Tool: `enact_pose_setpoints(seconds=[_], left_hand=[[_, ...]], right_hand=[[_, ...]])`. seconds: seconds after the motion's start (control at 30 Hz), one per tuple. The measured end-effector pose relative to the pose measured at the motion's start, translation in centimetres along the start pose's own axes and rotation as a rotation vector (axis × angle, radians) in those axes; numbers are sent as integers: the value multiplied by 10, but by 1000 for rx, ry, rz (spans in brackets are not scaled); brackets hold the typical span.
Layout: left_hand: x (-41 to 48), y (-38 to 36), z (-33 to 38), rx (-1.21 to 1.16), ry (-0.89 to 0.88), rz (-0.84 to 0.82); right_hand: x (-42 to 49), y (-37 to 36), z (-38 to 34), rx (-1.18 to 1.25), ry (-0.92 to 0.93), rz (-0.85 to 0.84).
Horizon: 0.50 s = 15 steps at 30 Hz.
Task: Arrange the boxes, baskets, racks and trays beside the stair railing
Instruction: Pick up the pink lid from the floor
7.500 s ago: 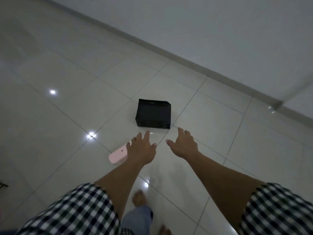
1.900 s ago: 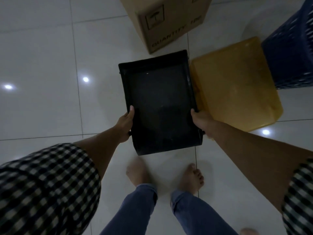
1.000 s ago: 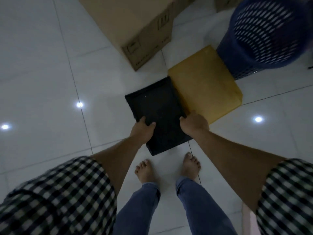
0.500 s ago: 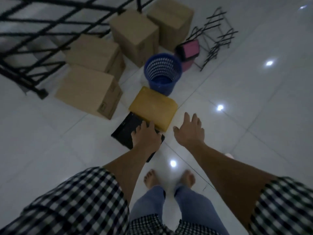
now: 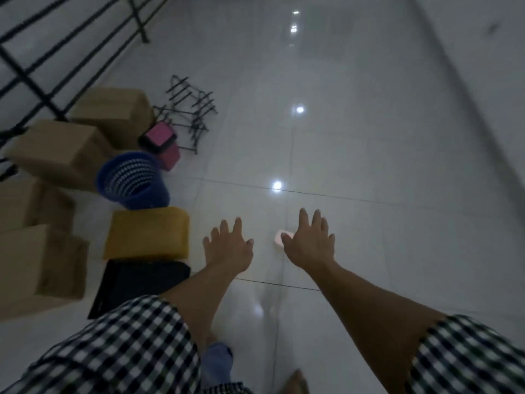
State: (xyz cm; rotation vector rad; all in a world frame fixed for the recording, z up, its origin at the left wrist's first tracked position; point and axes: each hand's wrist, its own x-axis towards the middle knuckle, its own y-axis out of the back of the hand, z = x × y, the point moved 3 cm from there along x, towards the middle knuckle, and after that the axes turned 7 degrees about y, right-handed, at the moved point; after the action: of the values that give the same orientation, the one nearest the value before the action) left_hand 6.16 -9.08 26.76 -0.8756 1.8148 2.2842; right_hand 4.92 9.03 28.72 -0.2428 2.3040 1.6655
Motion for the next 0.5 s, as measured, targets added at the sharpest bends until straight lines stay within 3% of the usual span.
enact_pose_setpoints(seconds=[0.27,0.5], left_hand=[[-83,-39,174,109,-305,11],[-103,-61,251,167,-445,-1]], right_hand=[[-63,59,168,77,-244,138],[-73,69,240,113,-388,155]])
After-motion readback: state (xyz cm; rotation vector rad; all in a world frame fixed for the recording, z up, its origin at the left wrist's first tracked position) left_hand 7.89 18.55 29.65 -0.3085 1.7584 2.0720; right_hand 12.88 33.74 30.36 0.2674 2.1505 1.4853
